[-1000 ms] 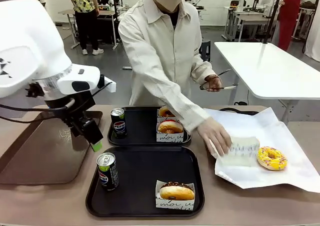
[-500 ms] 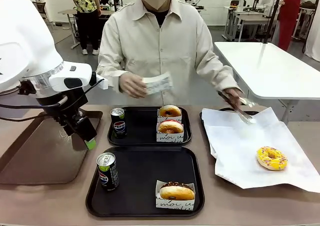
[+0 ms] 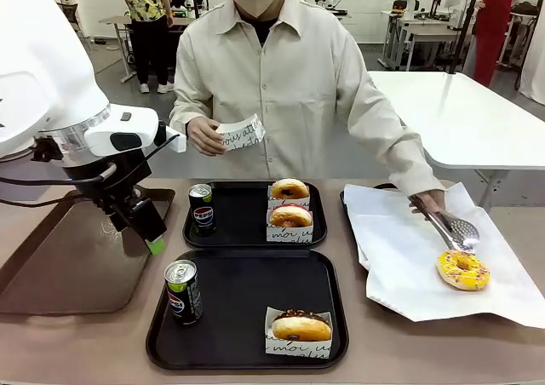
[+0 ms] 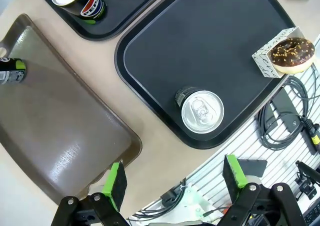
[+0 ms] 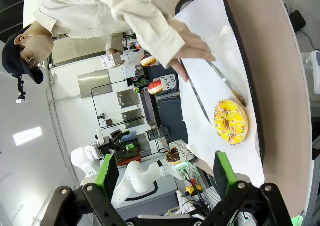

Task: Set up donuts and drinks on trays.
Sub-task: Pick up one Pepsi coke from the Handle tray and place it on the Flat Tray without a Pepsi coke.

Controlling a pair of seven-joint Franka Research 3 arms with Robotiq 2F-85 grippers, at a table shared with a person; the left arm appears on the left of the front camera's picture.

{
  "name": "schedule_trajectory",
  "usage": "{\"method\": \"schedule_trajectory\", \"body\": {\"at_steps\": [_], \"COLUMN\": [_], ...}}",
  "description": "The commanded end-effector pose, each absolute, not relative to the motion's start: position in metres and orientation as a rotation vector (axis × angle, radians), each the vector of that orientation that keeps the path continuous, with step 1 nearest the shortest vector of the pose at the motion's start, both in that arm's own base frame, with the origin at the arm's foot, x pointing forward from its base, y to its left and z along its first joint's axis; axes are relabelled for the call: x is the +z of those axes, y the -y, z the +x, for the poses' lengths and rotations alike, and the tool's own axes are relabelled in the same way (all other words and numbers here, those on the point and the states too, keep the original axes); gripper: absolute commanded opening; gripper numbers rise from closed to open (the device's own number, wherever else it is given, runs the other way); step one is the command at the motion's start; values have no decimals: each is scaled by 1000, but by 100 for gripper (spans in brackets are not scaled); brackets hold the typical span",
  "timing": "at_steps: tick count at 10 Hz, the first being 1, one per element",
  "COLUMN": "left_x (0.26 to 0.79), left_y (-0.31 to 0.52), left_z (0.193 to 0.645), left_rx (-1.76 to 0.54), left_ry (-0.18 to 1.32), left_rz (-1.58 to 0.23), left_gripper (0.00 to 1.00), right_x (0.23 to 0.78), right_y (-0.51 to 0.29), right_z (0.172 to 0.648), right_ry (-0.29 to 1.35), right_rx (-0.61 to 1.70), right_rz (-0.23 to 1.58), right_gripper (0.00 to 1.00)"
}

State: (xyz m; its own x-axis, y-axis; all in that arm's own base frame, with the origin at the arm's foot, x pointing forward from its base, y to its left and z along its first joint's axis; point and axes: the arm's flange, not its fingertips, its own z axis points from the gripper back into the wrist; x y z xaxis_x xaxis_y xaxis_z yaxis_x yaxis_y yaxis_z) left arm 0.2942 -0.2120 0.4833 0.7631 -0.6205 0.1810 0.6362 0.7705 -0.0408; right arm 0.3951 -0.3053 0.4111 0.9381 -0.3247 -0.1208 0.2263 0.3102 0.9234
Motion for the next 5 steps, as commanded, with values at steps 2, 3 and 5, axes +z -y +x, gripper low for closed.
{"method": "schedule_trajectory", "body": {"at_steps": [2, 3, 5], "left_x": [485, 485, 485], "left_y": [213, 213, 213], "left_z": [294, 294, 294], "left_rx": [-690, -690, -690], "left_ry": [168, 168, 168], "left_rz": [-107, -107, -107], "left_gripper": [100, 100, 100], "right_x": [412, 412, 412], "right_y": [305, 305, 305], "right_z": [396, 396, 396], "right_ry": [110, 110, 110], "right_rx": [-360, -360, -360], "right_rz": [1218, 1218, 1218], "right_gripper": [100, 100, 100]}}
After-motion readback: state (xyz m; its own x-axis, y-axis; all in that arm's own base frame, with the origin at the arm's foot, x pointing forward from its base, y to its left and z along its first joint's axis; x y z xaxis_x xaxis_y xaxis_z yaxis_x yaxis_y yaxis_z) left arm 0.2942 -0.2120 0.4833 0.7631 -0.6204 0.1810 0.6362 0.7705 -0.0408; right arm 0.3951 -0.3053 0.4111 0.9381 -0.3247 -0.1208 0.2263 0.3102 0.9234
